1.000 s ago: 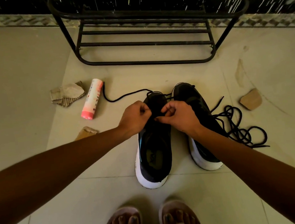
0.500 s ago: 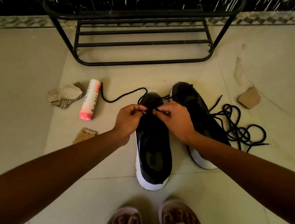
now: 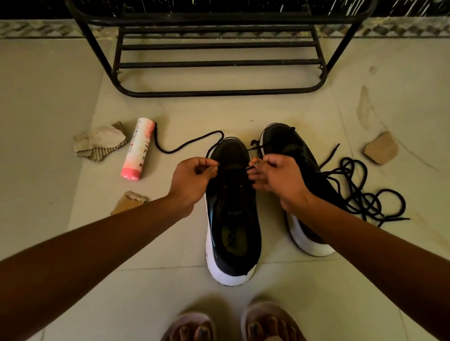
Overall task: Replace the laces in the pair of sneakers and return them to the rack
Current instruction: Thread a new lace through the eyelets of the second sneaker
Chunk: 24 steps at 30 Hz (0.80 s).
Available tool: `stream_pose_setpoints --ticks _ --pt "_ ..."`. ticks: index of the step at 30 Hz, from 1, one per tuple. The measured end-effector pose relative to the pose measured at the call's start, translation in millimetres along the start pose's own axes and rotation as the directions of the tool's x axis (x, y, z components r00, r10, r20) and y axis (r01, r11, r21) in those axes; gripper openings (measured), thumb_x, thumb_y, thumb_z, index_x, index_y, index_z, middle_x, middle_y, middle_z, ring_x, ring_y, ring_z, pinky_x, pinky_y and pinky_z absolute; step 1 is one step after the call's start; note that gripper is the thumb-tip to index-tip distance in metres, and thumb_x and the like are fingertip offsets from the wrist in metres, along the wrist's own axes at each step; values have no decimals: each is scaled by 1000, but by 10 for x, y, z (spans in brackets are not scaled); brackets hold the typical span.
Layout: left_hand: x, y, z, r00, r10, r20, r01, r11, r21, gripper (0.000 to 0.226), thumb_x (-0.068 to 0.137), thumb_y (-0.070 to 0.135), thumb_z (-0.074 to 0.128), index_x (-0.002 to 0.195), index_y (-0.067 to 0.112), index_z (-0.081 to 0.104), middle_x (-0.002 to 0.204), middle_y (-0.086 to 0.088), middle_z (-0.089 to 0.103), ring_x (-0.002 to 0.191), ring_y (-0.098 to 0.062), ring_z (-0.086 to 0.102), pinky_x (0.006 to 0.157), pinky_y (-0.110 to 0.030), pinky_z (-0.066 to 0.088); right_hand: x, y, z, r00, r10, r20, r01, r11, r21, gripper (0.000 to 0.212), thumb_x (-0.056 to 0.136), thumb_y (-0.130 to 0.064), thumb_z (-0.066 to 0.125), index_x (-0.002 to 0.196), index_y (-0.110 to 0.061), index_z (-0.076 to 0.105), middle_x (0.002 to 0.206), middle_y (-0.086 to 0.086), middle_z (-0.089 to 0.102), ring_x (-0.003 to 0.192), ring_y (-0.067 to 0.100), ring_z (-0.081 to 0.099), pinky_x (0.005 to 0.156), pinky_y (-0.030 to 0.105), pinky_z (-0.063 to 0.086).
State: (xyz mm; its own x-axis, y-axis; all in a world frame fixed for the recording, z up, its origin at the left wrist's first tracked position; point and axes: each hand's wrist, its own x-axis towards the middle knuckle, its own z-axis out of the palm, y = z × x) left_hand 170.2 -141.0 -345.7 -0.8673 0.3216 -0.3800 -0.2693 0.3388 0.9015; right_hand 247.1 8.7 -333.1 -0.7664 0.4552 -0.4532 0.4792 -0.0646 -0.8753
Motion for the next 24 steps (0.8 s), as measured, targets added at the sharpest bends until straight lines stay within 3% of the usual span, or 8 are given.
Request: stream_pose_setpoints --ticks 3,7,13,16,18,20,22,24 --pt "-15 38 -25 995 79 53 -85 989 119 9 86 14 65 91 20 65 83 1 64 82 -12 60 80 -22 49 26 -155 -5 999 -53 -1 53 998 26 15 94 -15 55 83 -12 65 77 0 64 73 10 57 69 22 47" --pt "87 213 -64 962 272 3 -256 900 352 33 87 18 64 119 22 56 104 -4 58 91 -11 55 82 -19 45 30 -624 -59 987 -137 87 123 980 154 15 96 -13 50 98 -10 64 74 1 62 71 11 61 71 24 49" --pt "330 753 -150 854 511 96 -508 780 365 56 90 0 53 142 14 35 138 -7 44 120 -19 48 96 -23 41 -30 -1137 37 928 -304 217 338 930 -143 17 96 -14 51 95 -10 68 63 -1 55 53 4 53 60 20 49" --pt "348 909 -272 678 674 291 -717 522 462 66 88 15 60 145 11 27 145 -5 39 132 -16 37 109 -28 28 -44 -1207 22 910 -296 292 386 862 -330 19 96 -15 51 92 -14 69 61 -3 54 49 0 50 60 19 46" --pt "361 997 -356 614 687 388 -765 398 506 50 88 19 61 135 12 46 127 2 56 117 -4 47 109 -30 24 -46 -1206 -12 908 -279 312 393 826 -404 19 96 -16 51 90 -17 69 62 -5 54 52 0 51 64 20 46" --pt "351 1029 -419 630 622 464 -769 420 482 29 90 18 59 119 11 61 102 8 65 94 6 57 105 -24 31 -34 -1197 -70 917 -293 270 383 835 -396 21 96 -17 49 85 -20 67 64 -5 54 56 3 52 65 21 45" --pt "303 1010 -479 692 544 475 -721 563 405 23 91 12 57 113 9 63 87 8 66 79 7 61 86 -12 47 4 -1174 -171 934 -304 188 355 851 -387 21 97 -18 48 83 -20 65 65 -4 55 58 6 53 63 21 45" --pt "249 970 -573 782 440 442 -602 719 348 24 91 9 56 114 12 61 77 12 66 71 5 63 73 -10 50 76 -1117 -299 955 -283 94 297 881 -368 23 97 -17 48 79 -20 62 64 -3 55 59 9 55 63 22 46"
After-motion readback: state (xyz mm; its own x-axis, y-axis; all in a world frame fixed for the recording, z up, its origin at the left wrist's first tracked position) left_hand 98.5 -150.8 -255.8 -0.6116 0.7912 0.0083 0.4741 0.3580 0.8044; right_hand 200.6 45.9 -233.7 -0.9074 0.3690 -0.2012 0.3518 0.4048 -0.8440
